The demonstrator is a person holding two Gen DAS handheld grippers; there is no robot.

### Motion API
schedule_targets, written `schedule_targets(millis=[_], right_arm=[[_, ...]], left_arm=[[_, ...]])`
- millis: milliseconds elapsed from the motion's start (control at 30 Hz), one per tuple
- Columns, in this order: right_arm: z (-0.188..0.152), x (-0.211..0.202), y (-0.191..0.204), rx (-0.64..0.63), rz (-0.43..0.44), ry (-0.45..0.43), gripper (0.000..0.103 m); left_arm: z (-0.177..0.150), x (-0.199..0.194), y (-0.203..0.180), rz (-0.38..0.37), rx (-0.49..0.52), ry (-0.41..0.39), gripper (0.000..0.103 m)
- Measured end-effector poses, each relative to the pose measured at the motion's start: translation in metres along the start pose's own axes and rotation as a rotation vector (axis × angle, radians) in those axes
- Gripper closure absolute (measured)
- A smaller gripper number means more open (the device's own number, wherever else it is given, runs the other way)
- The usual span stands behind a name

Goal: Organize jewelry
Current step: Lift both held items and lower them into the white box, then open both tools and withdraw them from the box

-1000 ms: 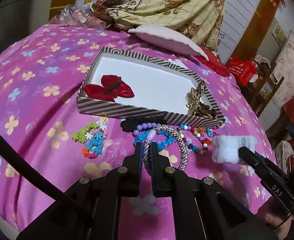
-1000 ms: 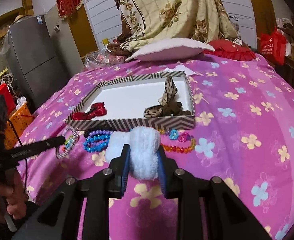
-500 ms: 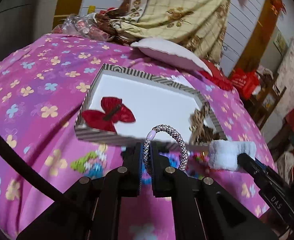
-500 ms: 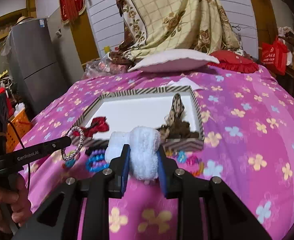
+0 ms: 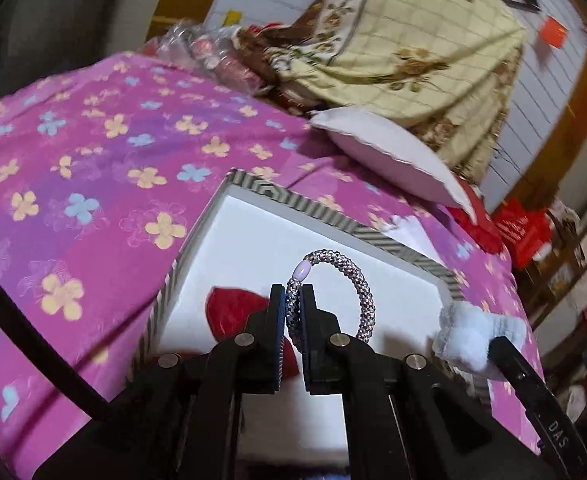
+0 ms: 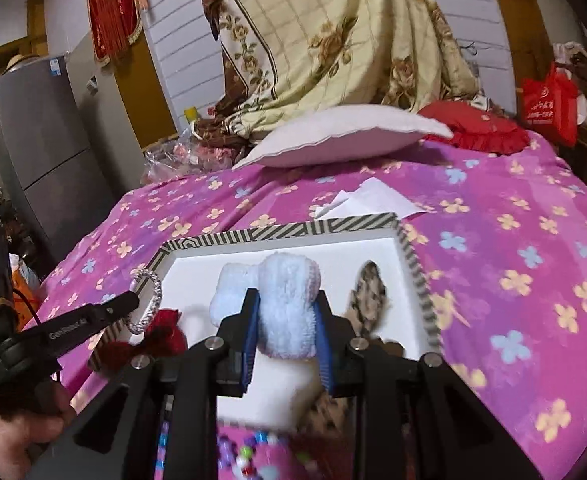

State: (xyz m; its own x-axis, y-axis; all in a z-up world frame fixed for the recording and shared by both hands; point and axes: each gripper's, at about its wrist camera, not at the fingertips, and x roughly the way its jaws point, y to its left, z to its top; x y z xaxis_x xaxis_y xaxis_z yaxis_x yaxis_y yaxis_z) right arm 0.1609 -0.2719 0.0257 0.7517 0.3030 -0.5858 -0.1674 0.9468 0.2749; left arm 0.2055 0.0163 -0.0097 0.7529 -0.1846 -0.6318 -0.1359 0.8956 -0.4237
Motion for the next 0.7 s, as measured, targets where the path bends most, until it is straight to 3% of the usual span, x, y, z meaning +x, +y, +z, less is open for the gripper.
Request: schedule_targets(millis=[200, 367, 567, 700], right_arm=[[0.005, 0.058, -0.009, 0.037, -0.047, 0.122, 0.077], [0.004, 0.069, -0.02, 0.101, -0.054, 0.122, 0.068], [0.0, 0.043, -0.015, 0.069, -0.037, 0.062, 0.064], [-0.009, 0.002, -0.007, -0.007, -0.048, 0.004, 0.064]], left_arm=[[0.014, 0.027, 0.02, 0.086, -0.042, 0.033, 0.103], [0.014, 0.039, 0.028, 0.134, -0.016, 0.033, 0.103], [0.004, 0.023, 0.029, 0.052, 0.002, 0.041, 0.097], [-0.004, -0.003, 0.031, -0.002, -0.002, 0.04, 0.096]])
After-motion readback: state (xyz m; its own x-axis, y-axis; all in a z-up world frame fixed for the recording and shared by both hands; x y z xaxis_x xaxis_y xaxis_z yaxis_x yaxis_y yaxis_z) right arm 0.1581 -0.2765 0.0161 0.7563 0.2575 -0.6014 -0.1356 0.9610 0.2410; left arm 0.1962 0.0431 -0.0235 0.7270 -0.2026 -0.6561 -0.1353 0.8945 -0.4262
